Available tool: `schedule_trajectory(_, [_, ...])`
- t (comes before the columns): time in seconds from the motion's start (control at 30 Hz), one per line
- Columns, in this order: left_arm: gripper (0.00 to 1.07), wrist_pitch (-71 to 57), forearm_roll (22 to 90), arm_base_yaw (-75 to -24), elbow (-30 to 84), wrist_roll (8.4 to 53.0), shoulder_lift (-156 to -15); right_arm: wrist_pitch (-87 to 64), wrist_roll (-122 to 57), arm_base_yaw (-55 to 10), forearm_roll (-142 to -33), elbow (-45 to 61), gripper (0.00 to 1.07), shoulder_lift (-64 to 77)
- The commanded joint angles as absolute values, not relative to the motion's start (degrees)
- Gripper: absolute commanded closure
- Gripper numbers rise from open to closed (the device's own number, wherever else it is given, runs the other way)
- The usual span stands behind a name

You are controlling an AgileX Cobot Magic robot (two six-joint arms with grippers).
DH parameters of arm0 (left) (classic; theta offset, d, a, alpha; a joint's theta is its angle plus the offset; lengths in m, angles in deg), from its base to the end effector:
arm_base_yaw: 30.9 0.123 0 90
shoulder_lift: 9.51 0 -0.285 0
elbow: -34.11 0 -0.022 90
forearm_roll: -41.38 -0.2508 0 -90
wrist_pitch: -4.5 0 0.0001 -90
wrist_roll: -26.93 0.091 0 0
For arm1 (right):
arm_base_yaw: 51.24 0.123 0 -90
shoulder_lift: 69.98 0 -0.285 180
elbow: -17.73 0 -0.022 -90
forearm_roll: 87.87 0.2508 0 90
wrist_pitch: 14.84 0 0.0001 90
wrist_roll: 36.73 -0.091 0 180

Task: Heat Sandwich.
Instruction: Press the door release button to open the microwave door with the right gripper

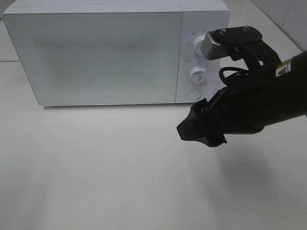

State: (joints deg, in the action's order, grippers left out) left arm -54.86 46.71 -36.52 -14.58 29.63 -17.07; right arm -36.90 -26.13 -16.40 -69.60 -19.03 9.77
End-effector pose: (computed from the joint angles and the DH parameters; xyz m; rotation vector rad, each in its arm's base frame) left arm -0.0051 -0.0068 0.2790 0.1493 2.0117 -0.1432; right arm 0.1945 0.1485 0.2444 -0.6553 2.3586 0.4701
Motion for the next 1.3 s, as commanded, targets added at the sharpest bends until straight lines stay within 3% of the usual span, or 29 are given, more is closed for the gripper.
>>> schedule_trajectory(0.03, [0.03, -54.4, 46.88, -36.29, -14.81, 29.46, -15.52, -44.87, -25.1, -16.69, -72.81, -18.46, 0.31, 5.02])
schedule_trajectory(0.77, [0.03, -54.4, 46.88, -36.29, -14.81, 29.46, -15.52, -74.32, -26.48, -16.69, -76.01, -18.46, 0.31, -19.22])
schedule_trajectory(1.3, [0.03, -54.4, 46.88, -36.29, -14.81, 29.46, -15.52, -82.22, -35.64, -18.98, -83.06, -19.84, 0.31, -41.45])
